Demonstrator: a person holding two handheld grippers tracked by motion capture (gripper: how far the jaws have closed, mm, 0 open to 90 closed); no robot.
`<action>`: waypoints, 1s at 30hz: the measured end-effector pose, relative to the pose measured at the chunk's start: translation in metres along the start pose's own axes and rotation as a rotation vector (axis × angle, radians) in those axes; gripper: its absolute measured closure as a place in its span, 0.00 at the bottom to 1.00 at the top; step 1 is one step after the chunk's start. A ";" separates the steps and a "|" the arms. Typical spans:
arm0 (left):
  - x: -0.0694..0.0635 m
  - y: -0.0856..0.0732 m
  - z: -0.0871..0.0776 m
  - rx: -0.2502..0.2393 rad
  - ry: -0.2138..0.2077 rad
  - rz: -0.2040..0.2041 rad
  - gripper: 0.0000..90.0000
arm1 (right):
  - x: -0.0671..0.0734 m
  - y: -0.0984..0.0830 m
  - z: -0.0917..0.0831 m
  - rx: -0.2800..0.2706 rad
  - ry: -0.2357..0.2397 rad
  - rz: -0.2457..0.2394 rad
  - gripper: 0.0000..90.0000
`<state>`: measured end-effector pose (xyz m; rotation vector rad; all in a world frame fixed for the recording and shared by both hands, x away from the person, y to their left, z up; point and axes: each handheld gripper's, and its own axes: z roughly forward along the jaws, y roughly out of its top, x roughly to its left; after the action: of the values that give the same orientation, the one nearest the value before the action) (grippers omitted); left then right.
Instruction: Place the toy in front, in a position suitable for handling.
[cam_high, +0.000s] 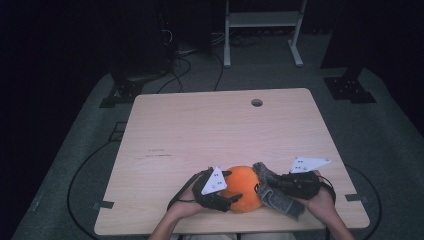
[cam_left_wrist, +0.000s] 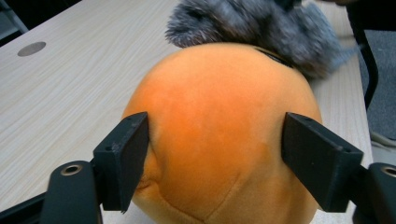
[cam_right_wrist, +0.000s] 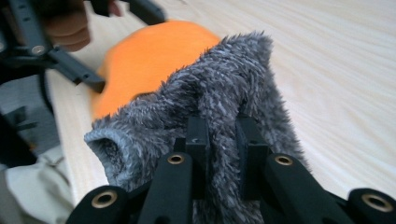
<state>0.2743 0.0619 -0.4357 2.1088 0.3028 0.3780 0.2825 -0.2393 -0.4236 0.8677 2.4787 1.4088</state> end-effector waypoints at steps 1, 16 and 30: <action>0.000 0.000 0.000 0.000 -0.007 0.005 0.29 | 0.001 0.003 -0.002 -0.024 0.015 0.015 0.86; 0.016 0.000 -0.003 -0.008 -0.051 -0.169 0.12 | 0.018 0.008 0.011 -0.011 0.075 -0.063 0.86; -0.001 0.014 0.002 -0.086 0.062 0.015 0.46 | 0.012 0.023 -0.001 -0.082 0.024 -0.030 0.87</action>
<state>0.2750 0.0527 -0.4255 2.0185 0.3014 0.4578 0.2815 -0.2241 -0.4026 0.7980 2.4221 1.5073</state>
